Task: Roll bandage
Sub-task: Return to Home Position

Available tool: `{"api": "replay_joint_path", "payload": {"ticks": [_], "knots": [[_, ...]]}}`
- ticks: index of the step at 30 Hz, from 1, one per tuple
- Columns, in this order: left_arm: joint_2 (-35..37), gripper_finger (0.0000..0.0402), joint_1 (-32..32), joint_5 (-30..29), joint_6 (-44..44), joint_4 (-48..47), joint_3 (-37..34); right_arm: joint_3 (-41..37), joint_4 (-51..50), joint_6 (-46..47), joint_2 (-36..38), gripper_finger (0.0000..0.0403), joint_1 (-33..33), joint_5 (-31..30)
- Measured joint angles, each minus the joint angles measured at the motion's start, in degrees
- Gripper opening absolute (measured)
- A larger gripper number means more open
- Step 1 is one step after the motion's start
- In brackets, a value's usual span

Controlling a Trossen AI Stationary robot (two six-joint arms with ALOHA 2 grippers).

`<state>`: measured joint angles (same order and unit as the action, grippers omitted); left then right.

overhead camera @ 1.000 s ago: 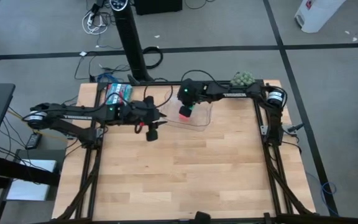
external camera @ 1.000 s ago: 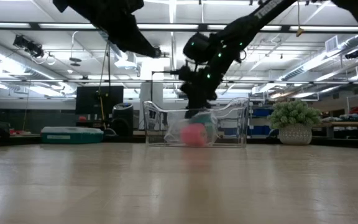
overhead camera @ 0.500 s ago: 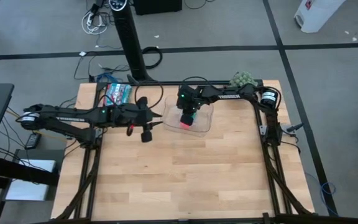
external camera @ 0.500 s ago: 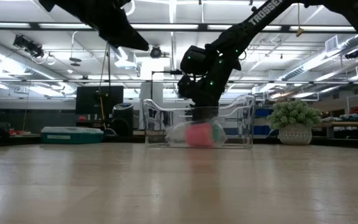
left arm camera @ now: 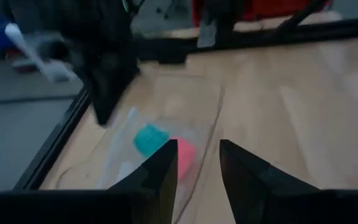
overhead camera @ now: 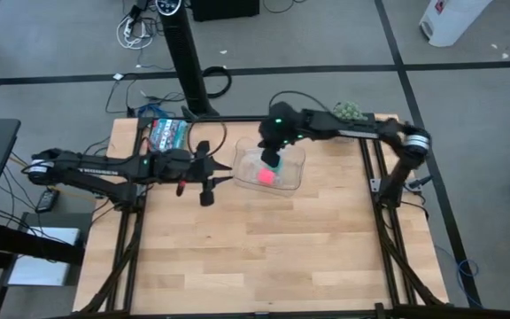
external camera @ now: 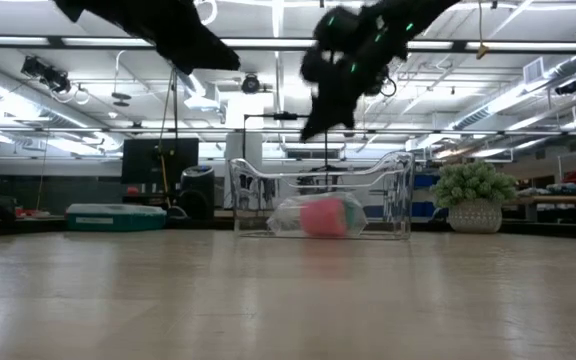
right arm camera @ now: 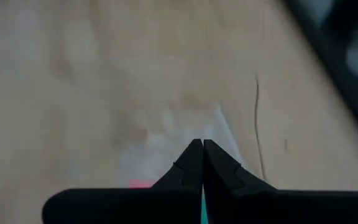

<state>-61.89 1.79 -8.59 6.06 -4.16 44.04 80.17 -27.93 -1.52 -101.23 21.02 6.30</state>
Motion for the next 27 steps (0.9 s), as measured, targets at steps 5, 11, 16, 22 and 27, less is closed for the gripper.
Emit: {"api": "replay_joint_path", "payload": {"ticks": [5, 11, 16, 22, 27], "knots": [[6.5, 0.0124, -1.9, -1.6, 0.9, 11.1, -10.4, -10.7, 12.2, 1.5, 14.2, 0.0, -3.5, 0.7], [18.2, 0.0124, -3.3, -4.6, -1.8, 12.9, -19.5, -30.9, 25.2, 4.1, 33.8, 0.0, -12.3, -9.2], [25.0, 0.0124, -6.4, -10.0, -3.3, 5.7, -20.1, -44.5, 31.9, 7.2, 47.9, 0.0, -22.2, -22.8], [28.4, 0.0124, -11.2, -17.5, -3.4, 1.9, -20.0, -54.5, 37.0, 9.0, 55.6, 0.0, -34.3, -36.8], [29.8, 0.0118, -14.6, -17.7, -2.9, -2.9, -20.0, -57.9, 37.7, 9.2, 57.0, 0.0, -42.5, -44.8]]}}
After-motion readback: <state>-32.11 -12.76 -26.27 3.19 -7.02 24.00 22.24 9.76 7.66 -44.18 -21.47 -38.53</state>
